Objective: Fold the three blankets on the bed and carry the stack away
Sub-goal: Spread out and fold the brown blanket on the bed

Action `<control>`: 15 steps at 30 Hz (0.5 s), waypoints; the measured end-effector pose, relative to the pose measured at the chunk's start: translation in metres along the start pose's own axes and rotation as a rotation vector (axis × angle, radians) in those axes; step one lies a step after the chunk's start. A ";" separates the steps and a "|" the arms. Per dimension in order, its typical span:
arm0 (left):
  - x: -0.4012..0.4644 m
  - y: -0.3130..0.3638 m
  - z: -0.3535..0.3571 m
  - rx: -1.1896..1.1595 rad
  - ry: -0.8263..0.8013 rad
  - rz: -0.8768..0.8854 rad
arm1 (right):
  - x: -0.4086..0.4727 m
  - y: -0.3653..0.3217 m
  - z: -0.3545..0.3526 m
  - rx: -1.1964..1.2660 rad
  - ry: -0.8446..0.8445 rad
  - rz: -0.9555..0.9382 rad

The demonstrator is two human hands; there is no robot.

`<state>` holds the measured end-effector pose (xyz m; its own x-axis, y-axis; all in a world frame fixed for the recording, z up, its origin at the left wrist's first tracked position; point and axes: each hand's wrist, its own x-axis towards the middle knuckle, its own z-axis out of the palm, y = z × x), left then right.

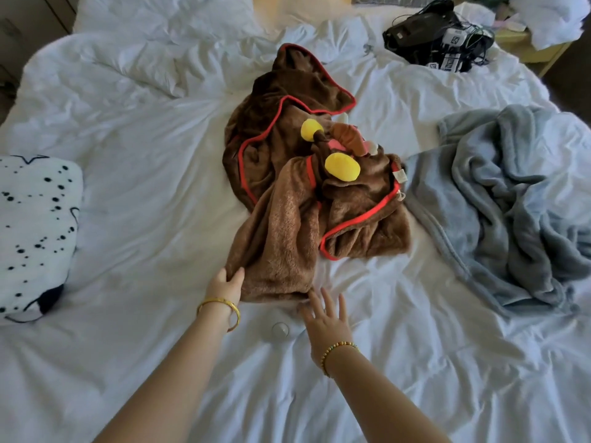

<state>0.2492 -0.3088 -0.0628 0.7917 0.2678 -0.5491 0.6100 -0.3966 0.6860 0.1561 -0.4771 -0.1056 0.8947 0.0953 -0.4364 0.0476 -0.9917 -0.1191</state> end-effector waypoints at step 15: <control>-0.021 0.034 -0.032 0.085 0.057 0.289 | 0.012 -0.010 -0.043 0.509 0.272 0.145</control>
<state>0.2545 -0.2993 -0.0127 0.9340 0.1811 -0.3078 0.3562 -0.5349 0.7662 0.1855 -0.4700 -0.0717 0.9610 -0.1301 -0.2440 -0.2425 -0.8208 -0.5172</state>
